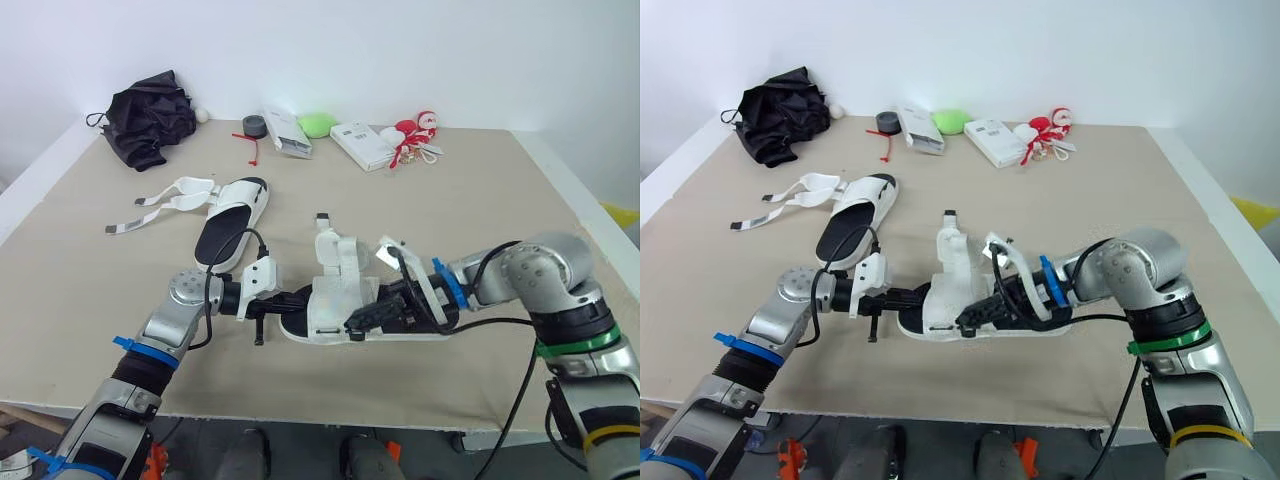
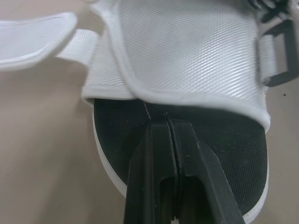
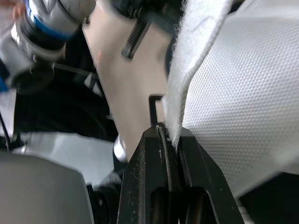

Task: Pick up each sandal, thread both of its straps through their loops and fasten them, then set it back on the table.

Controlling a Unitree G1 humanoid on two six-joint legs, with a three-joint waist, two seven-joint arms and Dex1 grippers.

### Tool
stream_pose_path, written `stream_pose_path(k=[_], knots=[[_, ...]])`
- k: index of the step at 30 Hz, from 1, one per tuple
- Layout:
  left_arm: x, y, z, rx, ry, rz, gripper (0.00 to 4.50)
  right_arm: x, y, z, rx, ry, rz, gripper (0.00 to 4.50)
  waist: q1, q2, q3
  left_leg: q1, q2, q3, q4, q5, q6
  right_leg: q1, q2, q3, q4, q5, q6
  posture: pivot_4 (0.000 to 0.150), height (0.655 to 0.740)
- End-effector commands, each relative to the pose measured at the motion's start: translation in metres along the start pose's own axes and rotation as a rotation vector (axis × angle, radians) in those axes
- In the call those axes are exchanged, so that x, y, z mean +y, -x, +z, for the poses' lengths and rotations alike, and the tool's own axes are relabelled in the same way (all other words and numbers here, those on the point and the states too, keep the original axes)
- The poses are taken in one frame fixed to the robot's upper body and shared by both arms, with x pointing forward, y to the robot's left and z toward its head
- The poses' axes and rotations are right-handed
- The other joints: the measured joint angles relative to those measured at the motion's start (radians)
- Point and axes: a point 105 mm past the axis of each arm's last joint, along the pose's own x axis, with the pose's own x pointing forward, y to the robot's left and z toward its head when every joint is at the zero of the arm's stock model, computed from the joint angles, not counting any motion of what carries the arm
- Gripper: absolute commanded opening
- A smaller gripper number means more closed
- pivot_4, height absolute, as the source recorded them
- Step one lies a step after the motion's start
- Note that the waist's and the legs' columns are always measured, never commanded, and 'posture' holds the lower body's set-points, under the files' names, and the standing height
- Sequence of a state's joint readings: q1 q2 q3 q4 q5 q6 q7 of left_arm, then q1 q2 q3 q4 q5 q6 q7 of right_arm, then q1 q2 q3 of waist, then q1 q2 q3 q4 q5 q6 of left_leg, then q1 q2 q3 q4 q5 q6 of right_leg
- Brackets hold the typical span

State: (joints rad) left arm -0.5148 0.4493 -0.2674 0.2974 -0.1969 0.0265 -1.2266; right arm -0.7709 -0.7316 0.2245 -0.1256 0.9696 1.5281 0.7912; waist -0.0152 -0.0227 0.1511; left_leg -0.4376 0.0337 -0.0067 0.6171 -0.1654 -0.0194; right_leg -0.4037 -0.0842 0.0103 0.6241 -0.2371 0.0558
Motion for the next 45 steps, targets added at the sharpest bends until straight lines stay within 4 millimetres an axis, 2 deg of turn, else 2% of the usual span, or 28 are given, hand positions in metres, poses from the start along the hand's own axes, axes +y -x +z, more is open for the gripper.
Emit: stream_pose_path(k=[1,8,11,12,14,15,17,18,19,22,26,32,34,37,39,45], knots=[[-0.015,0.006,-0.052,0.180,0.154,-0.005,0.00,-0.008,-0.003,-0.008,0.039,0.017,-0.053,0.02,0.000,-0.001,-0.001,0.000,0.000,0.000,0.000,0.000,0.000,0.000,0.000,0.000,0.000,0.000,0.000,0.150,0.7380],[-0.015,0.007,-0.052,0.182,0.153,-0.003,0.00,0.009,0.003,-0.003,0.004,0.089,0.052,0.02,-0.001,0.000,-0.001,0.000,0.001,0.000,0.000,0.000,0.000,0.000,0.001,0.000,0.000,0.000,0.000,0.150,0.7380],[-0.015,0.007,-0.052,0.183,0.153,-0.003,0.00,0.008,0.002,0.001,-0.036,0.151,0.041,0.02,-0.001,0.000,-0.001,0.000,0.001,0.000,0.000,0.000,0.000,0.000,0.001,0.000,0.000,0.000,0.000,0.150,0.7380],[-0.015,0.006,-0.052,0.183,0.153,-0.002,0.00,0.006,0.002,0.005,-0.066,0.153,0.042,0.57,-0.001,0.000,-0.001,0.000,0.001,0.000,0.000,0.000,0.000,0.000,0.001,0.000,0.000,0.000,0.000,0.150,0.7380],[-0.015,0.006,-0.052,0.182,0.153,-0.003,0.00,0.006,0.003,0.009,-0.098,0.157,0.050,1.02,-0.001,0.000,-0.001,0.000,0.000,0.000,0.000,-0.001,-0.001,0.000,0.001,0.000,0.000,0.000,0.000,0.150,0.7380],[-0.015,0.006,-0.051,0.182,0.153,-0.003,0.00,0.005,0.003,0.010,-0.099,0.160,0.043,1.49,-0.001,0.000,-0.001,0.000,0.000,0.000,0.000,-0.001,-0.001,0.000,0.001,0.000,0.000,0.000,0.000,0.150,0.7380],[-0.015,0.007,-0.051,0.182,0.153,-0.003,0.00,0.006,0.006,0.008,-0.094,0.170,0.044,1.87,-0.001,0.000,-0.001,0.000,0.001,0.000,0.000,-0.001,-0.001,0.000,0.002,0.000,0.000,0.000,0.000,0.150,0.7380],[-0.015,0.007,-0.051,0.183,0.153,-0.003,0.00,0.011,0.009,0.007,-0.096,0.178,0.070,2.53,-0.001,0.000,-0.001,0.000,0.001,0.000,0.000,-0.001,-0.001,0.000,0.002,0.000,0.000,0.000,0.000,0.150,0.7380],[-0.014,0.006,-0.051,0.183,0.152,-0.004,0.00,0.016,0.013,0.008,-0.104,0.187,0.095,2.56,-0.001,0.000,-0.001,0.000,0.001,0.000,0.000,0.000,-0.001,0.000,0.002,0.000,0.000,0.000,0.000,0.150,0.7380],[-0.014,0.005,-0.051,0.183,0.151,-0.009,0.00,0.013,0.025,0.028,-0.193,0.161,0.101,2.56,-0.001,0.000,-0.001,0.000,0.001,0.000,0.000,-0.001,-0.001,0.000,0.002,0.000,0.000,0.000,0.000,0.150,0.7380],[-0.015,0.002,-0.051,0.182,0.151,-0.019,0.00,0.012,0.032,0.049,-0.261,0.141,0.103,2.56,-0.002,0.000,-0.001,0.000,0.001,0.000,0.001,0.000,-0.001,0.000,0.002,0.000,0.001,0.000,0.000,0.150,0.7380],[-0.015,0.002,-0.051,0.181,0.150,-0.017,0.00,0.007,0.018,0.049,-0.221,0.102,0.093,2.56,0.001,0.000,-0.001,0.000,0.000,-0.001,0.001,0.000,0.000,-0.001,0.003,0.001,0.004,0.001,-0.001,0.150,0.7380],[-0.015,0.003,-0.051,0.182,0.152,-0.014,0.00,0.003,0.017,0.052,-0.232,0.087,0.074,2.17,0.001,0.000,-0.001,0.000,0.000,-0.001,0.001,0.000,0.000,-0.001,0.003,0.001,0.004,0.001,-0.001,0.150,0.7380],[-0.016,0.004,-0.052,0.183,0.154,-0.011,0.00,-0.003,0.017,0.056,-0.251,0.068,0.048,1.09,0.001,0.000,-0.001,0.000,0.000,-0.001,0.001,0.000,0.000,-0.001,0.003,0.001,0.005,0.001,-0.001,0.150,0.7380],[-0.016,0.004,-0.053,0.183,0.154,-0.009,0.00,-0.003,0.016,0.056,-0.251,0.067,0.050,0.07,0.001,0.000,-0.001,0.000,0.000,-0.001,0.001,0.000,0.000,-0.001,0.003,0.001,0.005,0.001,-0.001,0.150,0.7380],[-0.016,0.004,-0.053,0.186,0.153,-0.009,0.00,0.004,0.015,0.048,-0.213,0.091,0.075,0.03,0.001,0.001,-0.001,0.000,0.000,-0.002,0.001,0.000,0.000,-0.001,0.003,0.001,0.006,0.001,-0.001,0.150,0.7380]])
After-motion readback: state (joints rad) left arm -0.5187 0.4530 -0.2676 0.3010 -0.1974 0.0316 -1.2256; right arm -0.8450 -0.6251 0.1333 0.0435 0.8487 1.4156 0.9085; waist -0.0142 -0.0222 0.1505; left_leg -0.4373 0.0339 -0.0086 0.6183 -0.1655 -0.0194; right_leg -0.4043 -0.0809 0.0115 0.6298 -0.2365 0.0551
